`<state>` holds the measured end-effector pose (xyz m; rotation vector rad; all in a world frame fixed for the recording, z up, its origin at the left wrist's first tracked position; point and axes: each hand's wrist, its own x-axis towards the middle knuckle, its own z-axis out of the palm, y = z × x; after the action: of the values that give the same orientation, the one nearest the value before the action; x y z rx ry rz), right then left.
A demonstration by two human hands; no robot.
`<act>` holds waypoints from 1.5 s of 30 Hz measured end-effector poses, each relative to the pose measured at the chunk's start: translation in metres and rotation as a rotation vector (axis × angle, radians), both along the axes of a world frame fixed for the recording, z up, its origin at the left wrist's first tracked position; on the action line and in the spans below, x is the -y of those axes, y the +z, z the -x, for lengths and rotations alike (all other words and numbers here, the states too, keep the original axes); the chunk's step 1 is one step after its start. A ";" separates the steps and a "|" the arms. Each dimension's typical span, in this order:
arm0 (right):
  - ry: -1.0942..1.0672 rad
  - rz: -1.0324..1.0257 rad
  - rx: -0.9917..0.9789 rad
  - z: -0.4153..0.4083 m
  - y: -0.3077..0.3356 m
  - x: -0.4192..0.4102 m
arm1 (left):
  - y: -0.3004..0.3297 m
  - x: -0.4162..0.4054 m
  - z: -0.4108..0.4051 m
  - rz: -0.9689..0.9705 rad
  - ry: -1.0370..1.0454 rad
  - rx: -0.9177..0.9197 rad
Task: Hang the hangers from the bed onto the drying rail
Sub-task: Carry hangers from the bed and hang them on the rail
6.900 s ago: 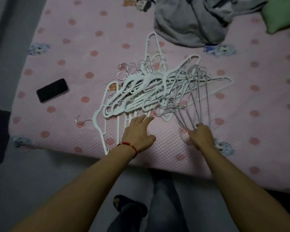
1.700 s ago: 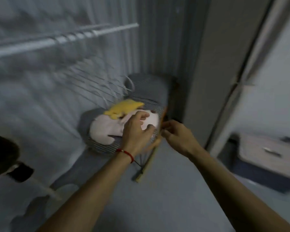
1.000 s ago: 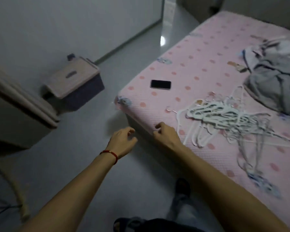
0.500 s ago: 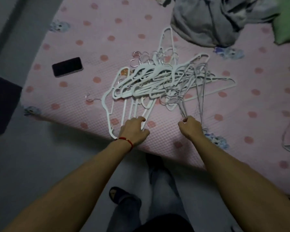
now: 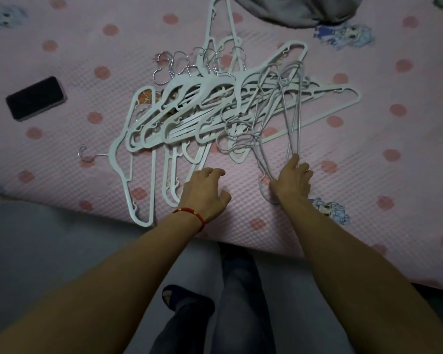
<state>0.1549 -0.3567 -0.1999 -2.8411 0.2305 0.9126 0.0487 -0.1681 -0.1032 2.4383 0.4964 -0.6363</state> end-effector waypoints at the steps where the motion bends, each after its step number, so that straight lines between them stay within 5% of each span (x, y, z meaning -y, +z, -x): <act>1: -0.006 -0.003 -0.001 0.000 -0.001 0.000 | -0.001 0.001 -0.001 0.007 0.018 -0.002; 13: 0.062 -0.261 0.289 0.036 0.068 0.003 | 0.046 0.000 0.005 0.224 0.326 0.096; 19: 0.230 -0.805 0.086 0.064 0.170 -0.077 | 0.098 -0.020 0.018 0.942 1.077 -0.056; 23: 0.384 -0.987 -0.186 0.096 0.229 -0.153 | 0.132 -0.061 0.071 1.198 1.216 0.192; 31: 1.235 -1.046 -0.310 0.225 0.320 -0.276 | 0.213 -0.136 0.244 1.164 1.469 0.821; 35: 1.607 -0.910 -0.332 0.310 0.358 -0.317 | 0.240 -0.141 0.346 1.104 1.677 1.031; 45: 1.829 -0.846 -0.632 0.554 0.399 -0.372 | 0.269 -0.105 0.638 0.679 2.178 1.209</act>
<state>-0.3991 0.0153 0.1994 -1.2257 -2.2313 1.4015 -0.5891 -0.0631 0.1657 0.3190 1.4048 1.2284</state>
